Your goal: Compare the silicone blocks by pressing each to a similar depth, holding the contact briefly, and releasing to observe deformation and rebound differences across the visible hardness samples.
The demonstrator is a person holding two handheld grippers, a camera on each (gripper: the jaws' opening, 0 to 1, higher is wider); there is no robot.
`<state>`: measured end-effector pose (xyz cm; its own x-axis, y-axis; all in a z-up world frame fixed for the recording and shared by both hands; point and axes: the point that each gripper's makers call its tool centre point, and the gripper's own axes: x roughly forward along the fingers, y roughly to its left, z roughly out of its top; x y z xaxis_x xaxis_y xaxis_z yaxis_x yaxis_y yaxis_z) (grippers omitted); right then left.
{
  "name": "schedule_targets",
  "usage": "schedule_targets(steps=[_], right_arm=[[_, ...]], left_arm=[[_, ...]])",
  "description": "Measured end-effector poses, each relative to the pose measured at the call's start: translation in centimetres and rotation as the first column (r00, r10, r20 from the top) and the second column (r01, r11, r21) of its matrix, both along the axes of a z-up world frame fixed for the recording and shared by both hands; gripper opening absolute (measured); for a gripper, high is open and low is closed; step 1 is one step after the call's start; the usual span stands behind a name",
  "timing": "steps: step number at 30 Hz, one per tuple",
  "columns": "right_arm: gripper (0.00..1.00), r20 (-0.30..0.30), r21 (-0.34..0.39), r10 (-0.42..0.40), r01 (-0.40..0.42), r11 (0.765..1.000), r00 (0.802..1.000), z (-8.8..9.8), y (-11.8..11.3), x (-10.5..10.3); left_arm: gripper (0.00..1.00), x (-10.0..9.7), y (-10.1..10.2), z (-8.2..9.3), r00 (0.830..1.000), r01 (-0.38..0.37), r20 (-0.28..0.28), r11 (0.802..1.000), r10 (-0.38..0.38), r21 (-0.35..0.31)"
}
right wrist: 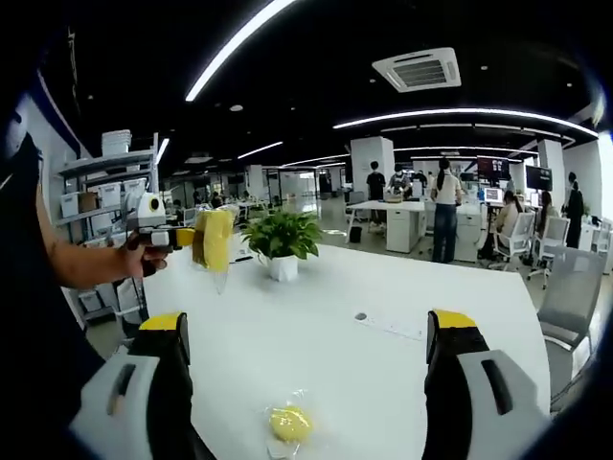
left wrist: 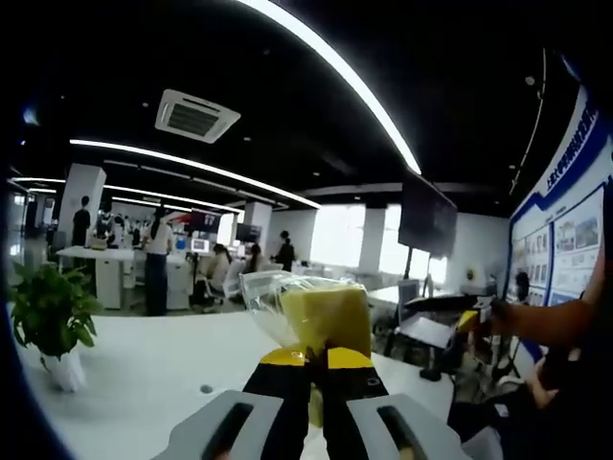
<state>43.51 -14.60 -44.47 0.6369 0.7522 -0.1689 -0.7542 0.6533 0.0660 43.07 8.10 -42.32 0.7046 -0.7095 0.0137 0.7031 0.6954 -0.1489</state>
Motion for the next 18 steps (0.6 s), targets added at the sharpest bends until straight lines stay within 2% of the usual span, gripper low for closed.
schedule_targets(steps=[7,15,18], right_arm=[[0.96,0.004,0.03,0.045,-0.045,0.999,0.999,1.3,1.7,0.1],[0.96,-0.003,0.046,0.127,-0.127,0.991,0.992,2.0,4.7,-0.7],[0.96,-0.015,0.099,0.173,-0.17,0.98,0.985,2.5,6.2,-1.0]], left_arm=[[0.01,-0.8,0.0,0.7,1.0,0.017,0.012,1.0,-0.017,-0.009],[0.01,-1.9,-0.4,0.5,1.0,0.029,0.01,0.999,-0.029,-0.021],[0.01,-2.1,-0.6,0.2,0.999,0.035,0.009,0.999,-0.035,-0.018]])
